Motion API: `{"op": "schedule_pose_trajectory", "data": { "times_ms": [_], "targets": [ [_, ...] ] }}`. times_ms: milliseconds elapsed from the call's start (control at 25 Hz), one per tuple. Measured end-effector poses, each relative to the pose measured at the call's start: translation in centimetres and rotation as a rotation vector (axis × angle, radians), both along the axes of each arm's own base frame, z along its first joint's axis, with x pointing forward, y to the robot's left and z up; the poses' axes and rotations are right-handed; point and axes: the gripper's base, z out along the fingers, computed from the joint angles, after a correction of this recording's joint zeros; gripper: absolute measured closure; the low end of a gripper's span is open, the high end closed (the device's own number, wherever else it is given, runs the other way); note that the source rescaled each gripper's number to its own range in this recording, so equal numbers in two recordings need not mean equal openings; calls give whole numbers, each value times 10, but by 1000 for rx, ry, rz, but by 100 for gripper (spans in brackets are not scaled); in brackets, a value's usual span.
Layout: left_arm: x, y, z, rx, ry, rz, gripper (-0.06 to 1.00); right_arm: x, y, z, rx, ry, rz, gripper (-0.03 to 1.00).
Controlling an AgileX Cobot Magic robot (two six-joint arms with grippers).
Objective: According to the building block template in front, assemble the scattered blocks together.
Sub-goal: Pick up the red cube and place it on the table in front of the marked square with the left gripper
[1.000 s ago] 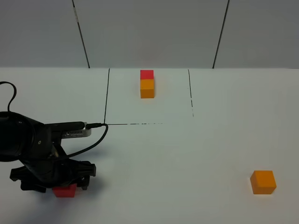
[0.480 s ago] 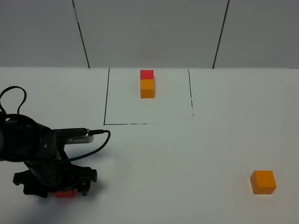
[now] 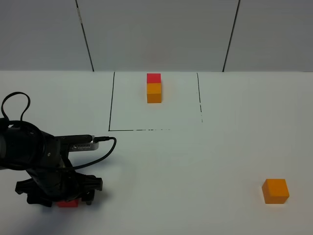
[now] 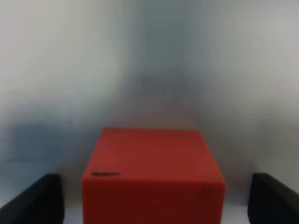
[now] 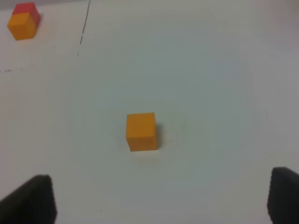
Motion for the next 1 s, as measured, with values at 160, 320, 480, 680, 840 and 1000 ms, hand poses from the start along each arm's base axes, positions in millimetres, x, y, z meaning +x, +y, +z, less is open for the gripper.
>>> {"op": "schedule_pose_trajectory", "data": {
  "times_ms": [160,320,480,680,840,1000],
  "targets": [
    [0,1,0,9,-3,-13,27,0,0,0,0,0,0,16],
    [0,1,0,9,-4,-13,27,0,0,0,0,0,0,16],
    [0,1,0,10,-3,-14,31,0,0,0,0,0,0,16],
    [0,1,0,11,-3,-15,49,0,0,0,0,0,0,16],
    [0,1,0,12,-4,-16,71,0,0,0,0,0,0,16],
    [0,1,0,14,-4,-18,94,0,0,0,0,0,0,16]
  ]
}}
